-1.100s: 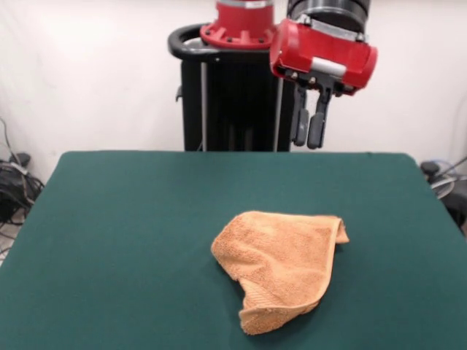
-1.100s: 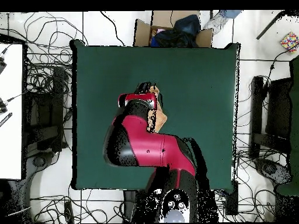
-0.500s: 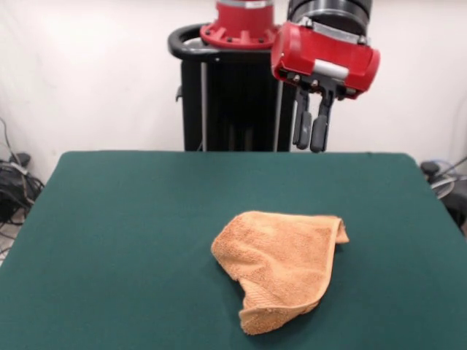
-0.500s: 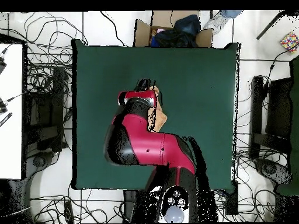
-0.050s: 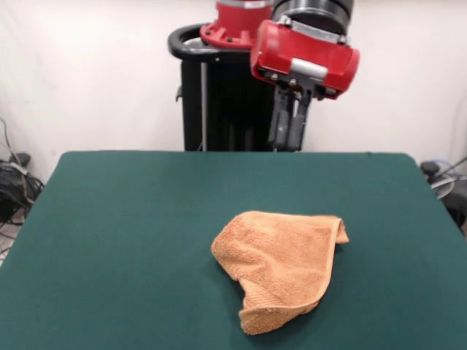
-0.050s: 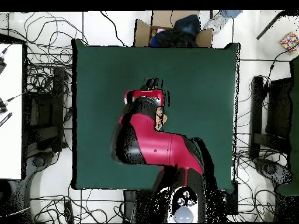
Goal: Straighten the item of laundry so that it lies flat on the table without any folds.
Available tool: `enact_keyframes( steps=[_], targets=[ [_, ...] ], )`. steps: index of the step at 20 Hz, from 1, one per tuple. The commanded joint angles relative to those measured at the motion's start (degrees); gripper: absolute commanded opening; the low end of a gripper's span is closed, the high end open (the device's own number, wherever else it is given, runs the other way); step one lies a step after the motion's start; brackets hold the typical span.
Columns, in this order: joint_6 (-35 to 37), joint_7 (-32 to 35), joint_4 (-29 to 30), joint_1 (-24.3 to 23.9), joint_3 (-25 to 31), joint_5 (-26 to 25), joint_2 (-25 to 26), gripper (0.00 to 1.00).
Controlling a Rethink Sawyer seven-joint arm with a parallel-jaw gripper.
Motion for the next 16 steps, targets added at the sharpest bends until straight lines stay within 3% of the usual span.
enact_keyframes(
  steps=[1, 10, 16],
  targets=[
    [-1.25, 13.52, 3.23, -2.32, 4.36, 0.17, 0.46, 0.00],
    [-1.55, 14.29, 2.61, -0.95, 3.76, 3.89, 2.26, 0.00],
    [-3.20, 14.82, 2.91, -1.56, 4.86, 3.75, 3.11, 0.00]
  ],
)
